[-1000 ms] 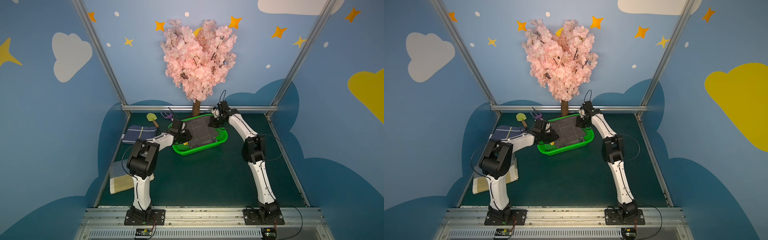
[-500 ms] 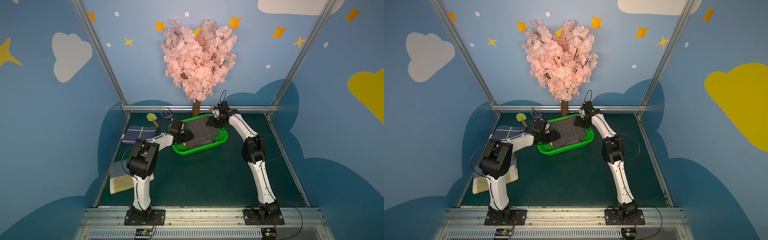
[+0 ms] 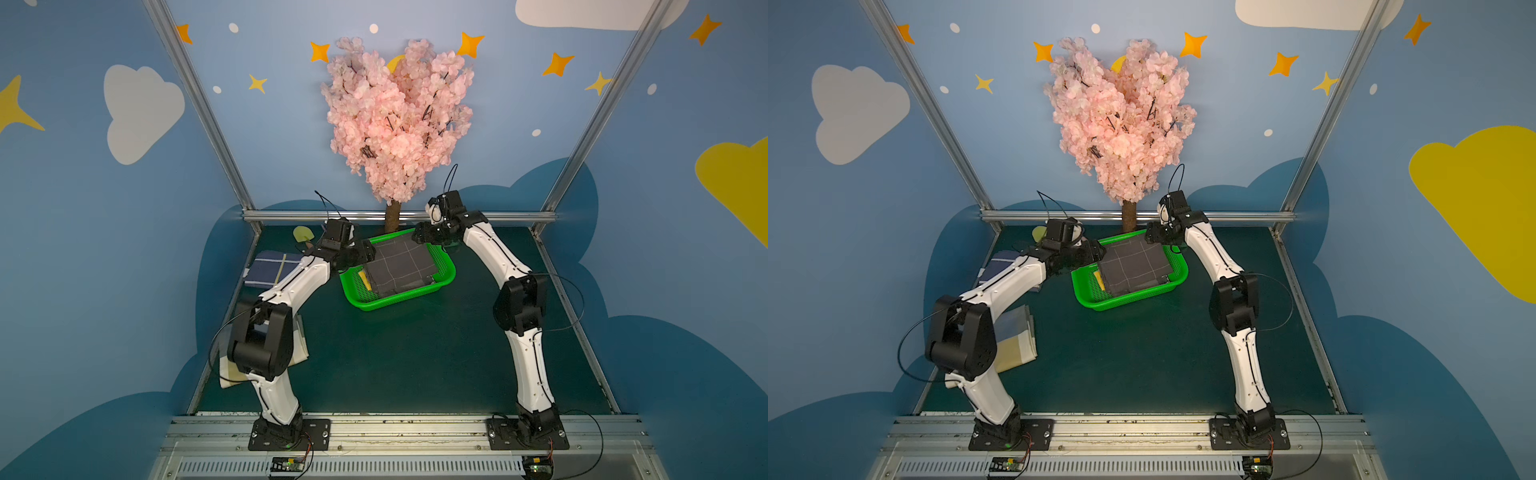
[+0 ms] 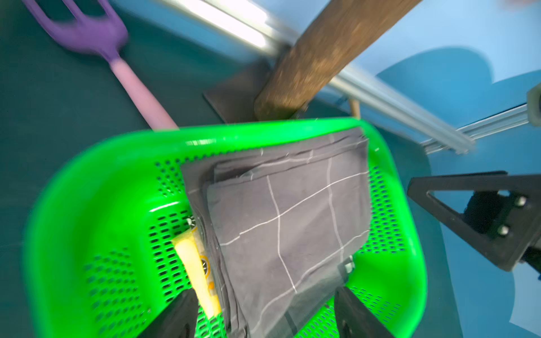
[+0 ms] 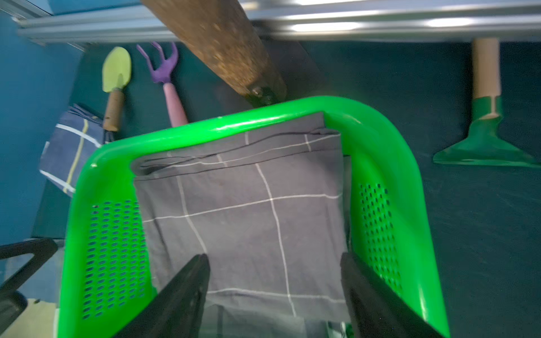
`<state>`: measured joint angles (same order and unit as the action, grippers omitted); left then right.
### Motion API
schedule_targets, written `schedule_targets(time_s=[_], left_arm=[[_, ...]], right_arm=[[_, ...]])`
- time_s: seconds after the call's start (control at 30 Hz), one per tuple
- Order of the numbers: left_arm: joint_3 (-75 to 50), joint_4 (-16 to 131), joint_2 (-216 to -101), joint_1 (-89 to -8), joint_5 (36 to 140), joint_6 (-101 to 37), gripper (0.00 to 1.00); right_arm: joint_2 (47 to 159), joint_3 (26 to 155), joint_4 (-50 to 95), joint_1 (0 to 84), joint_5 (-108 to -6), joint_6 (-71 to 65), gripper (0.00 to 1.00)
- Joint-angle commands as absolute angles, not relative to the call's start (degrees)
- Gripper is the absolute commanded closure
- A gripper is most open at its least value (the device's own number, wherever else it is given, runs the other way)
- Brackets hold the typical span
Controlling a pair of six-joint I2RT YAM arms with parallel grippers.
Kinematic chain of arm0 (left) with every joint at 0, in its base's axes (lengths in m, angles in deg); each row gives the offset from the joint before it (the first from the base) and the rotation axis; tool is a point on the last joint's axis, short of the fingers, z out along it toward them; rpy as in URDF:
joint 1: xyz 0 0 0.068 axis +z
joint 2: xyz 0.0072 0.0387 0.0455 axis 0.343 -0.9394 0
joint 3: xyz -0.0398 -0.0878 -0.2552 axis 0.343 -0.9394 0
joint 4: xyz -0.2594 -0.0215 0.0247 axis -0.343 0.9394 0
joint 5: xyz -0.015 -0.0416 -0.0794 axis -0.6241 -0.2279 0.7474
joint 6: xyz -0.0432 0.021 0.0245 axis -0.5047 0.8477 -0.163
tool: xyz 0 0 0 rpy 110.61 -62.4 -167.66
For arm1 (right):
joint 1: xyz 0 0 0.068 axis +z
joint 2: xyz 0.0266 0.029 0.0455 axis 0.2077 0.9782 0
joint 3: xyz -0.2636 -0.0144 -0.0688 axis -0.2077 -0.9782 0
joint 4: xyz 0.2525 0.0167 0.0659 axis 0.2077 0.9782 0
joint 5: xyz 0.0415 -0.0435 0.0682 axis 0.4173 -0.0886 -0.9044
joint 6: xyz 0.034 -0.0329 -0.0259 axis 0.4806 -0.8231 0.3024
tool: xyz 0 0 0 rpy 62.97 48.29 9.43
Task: Put the folded pillowcase in the basket
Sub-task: Place the pillowcase in the basket, then move the pillowcase to the center of the board.
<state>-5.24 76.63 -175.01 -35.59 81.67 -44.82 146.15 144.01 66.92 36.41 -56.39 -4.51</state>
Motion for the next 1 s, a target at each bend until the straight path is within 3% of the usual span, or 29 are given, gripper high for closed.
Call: schedule_targets(time_s=[0.0,0.23,0.37,0.5,0.8,0.97], left_arm=[[-4.6,84.4,-168.6,-35.0,76.1,-40.6,0.23],[-6.9,104.9,-154.3,-27.9,75.1,-38.5,0.21],[-12.7,110.4,-145.6,-22.0,73.0,-38.9,0.17],[-18.2,112.7,-141.6,-14.8,77.5,-39.4,0.17],[-25.7,113.1,-132.4,-9.4,77.3,-39.8,0.16],[-30.8,110.6,-121.8,-9.3,76.1,-40.5,0.16]], right_arm=[[137.8,140.1,62.5,38.4,-53.2,-7.7,0.18],[122.3,126.0,58.6,42.1,-52.7,-9.8,0.04],[115.9,117.7,56.8,45.5,-56.6,-7.9,0.04],[113.9,113.4,57.4,51.7,-59.7,-5.7,0.03],[123.0,114.6,55.0,66.9,-65.1,1.7,0.03],[135.5,125.4,57.5,71.4,-65.6,2.7,0.03]])
